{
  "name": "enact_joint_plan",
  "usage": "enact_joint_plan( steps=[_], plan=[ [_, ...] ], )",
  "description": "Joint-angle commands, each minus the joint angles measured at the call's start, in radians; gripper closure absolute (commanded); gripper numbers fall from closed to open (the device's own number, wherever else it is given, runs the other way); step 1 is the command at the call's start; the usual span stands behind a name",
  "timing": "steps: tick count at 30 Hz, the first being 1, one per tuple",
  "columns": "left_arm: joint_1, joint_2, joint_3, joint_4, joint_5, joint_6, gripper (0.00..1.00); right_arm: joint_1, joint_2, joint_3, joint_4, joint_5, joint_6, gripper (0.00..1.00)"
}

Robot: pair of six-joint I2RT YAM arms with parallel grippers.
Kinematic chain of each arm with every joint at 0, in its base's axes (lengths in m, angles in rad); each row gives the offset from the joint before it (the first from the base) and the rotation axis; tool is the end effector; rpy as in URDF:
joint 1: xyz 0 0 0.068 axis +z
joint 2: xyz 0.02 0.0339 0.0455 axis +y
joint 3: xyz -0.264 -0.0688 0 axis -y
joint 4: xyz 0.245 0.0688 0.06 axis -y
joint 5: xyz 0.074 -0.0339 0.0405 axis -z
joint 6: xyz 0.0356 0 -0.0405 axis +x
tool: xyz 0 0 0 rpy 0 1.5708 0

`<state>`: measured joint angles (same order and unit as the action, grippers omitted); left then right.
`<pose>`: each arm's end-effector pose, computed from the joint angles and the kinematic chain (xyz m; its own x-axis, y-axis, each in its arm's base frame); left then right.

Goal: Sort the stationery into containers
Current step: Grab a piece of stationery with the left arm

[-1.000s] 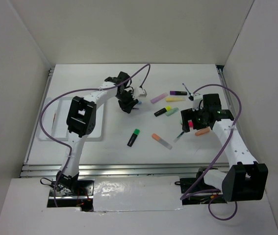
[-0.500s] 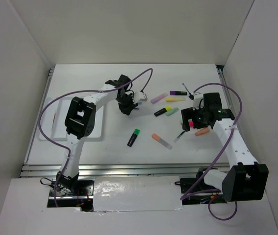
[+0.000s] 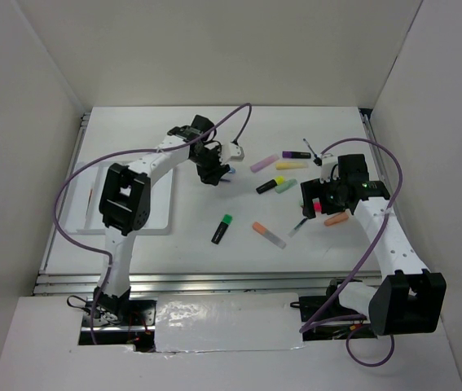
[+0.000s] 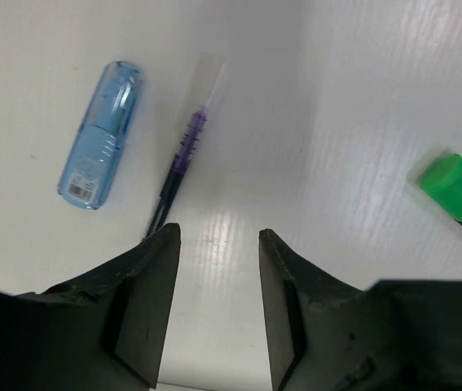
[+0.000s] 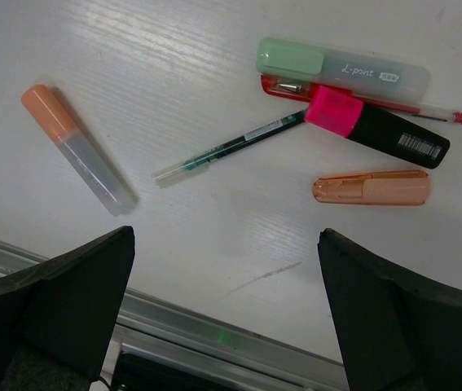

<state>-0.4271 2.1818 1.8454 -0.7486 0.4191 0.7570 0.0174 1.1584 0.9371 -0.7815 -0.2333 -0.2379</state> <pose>0.4238 -0.2088 0.2113 -0.2064 0.7832 -0.5865 0.9535 0.2956 0.0591 0.2246 0.0121 0.2685 -0.7858 -0.2430 -0.5687 -0.3359 0.9398 0.0626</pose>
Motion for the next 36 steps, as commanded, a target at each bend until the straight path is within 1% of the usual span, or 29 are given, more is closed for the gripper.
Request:
enact_joint_plan(
  steps=[1,7,11,17,20,21,23,24,26,27,29,30,32,36],
  plan=[
    [0.017,0.03,0.051,0.046,0.046,-0.002,0.44,0.007,-0.002,0.04,-0.019,-0.005,-0.015,0.0],
    [0.017,0.097,0.08,0.094,0.023,-0.013,0.43,0.006,-0.005,0.023,-0.015,0.0,-0.011,0.0],
    [0.017,0.139,0.104,0.069,0.02,0.002,0.43,0.007,-0.006,0.017,-0.016,0.005,-0.012,0.0],
    [0.019,0.165,0.086,0.045,0.01,0.007,0.45,0.007,-0.014,0.016,-0.021,0.009,-0.02,0.0],
    [0.019,0.159,0.068,0.008,0.023,0.016,0.51,0.007,-0.02,0.02,-0.027,0.009,-0.024,0.0],
    [0.019,0.154,0.057,0.005,0.027,0.015,0.57,0.007,-0.02,0.022,-0.028,0.009,-0.027,0.0],
    [0.014,0.131,0.014,-0.005,0.029,0.013,0.63,0.007,-0.023,0.023,-0.028,0.011,-0.032,0.0],
    [0.011,0.121,-0.006,-0.006,0.023,0.015,0.68,0.007,-0.023,0.025,-0.033,0.012,-0.037,0.0],
    [-0.002,0.076,-0.079,0.014,0.003,0.004,0.75,0.007,-0.022,0.026,-0.038,0.009,-0.064,0.0],
    [-0.007,0.059,-0.133,0.026,-0.006,-0.004,0.82,0.007,-0.017,0.029,-0.045,0.008,-0.08,0.0],
    [-0.021,0.003,-0.179,0.057,-0.022,-0.031,0.87,0.009,-0.011,0.035,-0.064,-0.003,-0.148,0.0],
    [-0.024,-0.032,-0.208,0.061,-0.016,-0.044,0.93,0.01,-0.005,0.038,-0.07,-0.003,-0.203,0.01],
    [-0.024,-0.068,-0.222,0.049,0.02,-0.08,1.0,0.013,0.0,0.046,-0.078,-0.008,-0.268,0.01],
    [-0.022,-0.171,-0.207,0.003,0.098,-0.154,1.0,0.024,0.014,0.063,-0.096,-0.052,-0.455,0.05]
  ],
)
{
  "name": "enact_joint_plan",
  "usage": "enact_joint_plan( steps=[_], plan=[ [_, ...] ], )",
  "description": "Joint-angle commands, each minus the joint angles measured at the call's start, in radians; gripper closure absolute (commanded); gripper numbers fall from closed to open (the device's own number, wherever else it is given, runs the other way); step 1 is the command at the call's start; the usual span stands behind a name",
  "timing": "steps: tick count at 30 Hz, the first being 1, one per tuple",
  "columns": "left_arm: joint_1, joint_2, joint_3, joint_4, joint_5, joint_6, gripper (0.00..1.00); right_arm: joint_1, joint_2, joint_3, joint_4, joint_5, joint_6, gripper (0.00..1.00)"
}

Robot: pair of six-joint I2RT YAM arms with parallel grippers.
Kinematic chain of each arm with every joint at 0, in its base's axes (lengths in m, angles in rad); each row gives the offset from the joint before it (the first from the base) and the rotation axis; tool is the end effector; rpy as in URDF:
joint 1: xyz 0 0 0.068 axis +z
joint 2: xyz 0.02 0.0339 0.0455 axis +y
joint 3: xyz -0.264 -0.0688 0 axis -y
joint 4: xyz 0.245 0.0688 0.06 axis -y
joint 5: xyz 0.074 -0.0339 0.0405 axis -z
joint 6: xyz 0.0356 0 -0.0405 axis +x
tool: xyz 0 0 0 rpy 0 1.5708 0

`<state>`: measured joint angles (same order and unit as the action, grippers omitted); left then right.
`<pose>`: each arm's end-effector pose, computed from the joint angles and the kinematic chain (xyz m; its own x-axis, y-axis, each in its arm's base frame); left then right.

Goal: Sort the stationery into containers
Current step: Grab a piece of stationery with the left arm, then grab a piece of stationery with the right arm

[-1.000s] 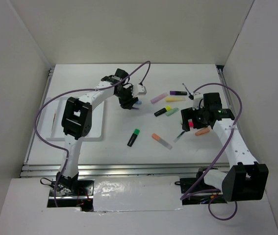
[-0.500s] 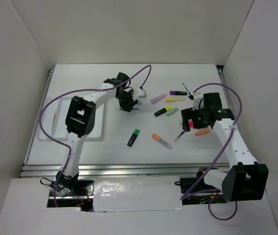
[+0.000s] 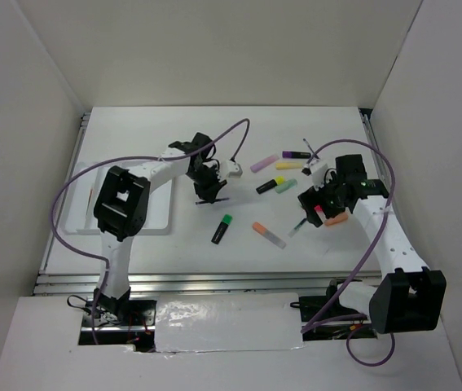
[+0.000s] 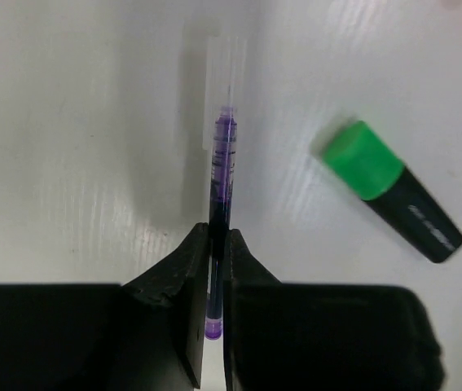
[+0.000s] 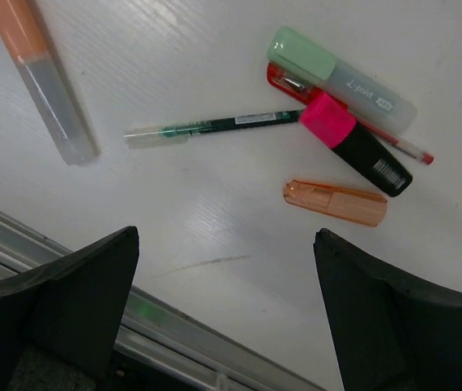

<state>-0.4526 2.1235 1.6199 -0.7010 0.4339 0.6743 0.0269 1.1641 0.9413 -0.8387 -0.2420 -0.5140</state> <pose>0.3893 -0.2060 0.1733 -0.3237 0.7873 -0.5248 0.9400 0.3310 -0.0831 0.2204 0.0145 0.2656 -0.6897 -0.4961 -0.5274 -0.5536 0.8308 -0.0575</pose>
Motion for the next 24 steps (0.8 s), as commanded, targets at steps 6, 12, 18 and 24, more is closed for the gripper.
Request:
enact_joint_plan(
  steps=[6,12,18,24],
  plan=[
    [0.04,-0.249,0.089,-0.12,0.239,-0.235,1.0,0.047,0.043,0.06,-0.05,-0.094,-0.541,0.22],
    [0.144,-0.395,0.132,-0.098,0.365,-0.431,1.0,0.08,0.147,0.1,-0.167,-0.098,-0.773,0.3],
    [0.248,-0.52,0.121,-0.104,0.436,-0.502,1.0,0.12,0.201,0.036,-0.155,-0.062,-1.004,0.37],
    [0.354,-0.623,0.052,-0.091,0.476,-0.533,1.0,0.197,0.272,-0.033,-0.059,0.023,-1.057,0.4]
  ],
)
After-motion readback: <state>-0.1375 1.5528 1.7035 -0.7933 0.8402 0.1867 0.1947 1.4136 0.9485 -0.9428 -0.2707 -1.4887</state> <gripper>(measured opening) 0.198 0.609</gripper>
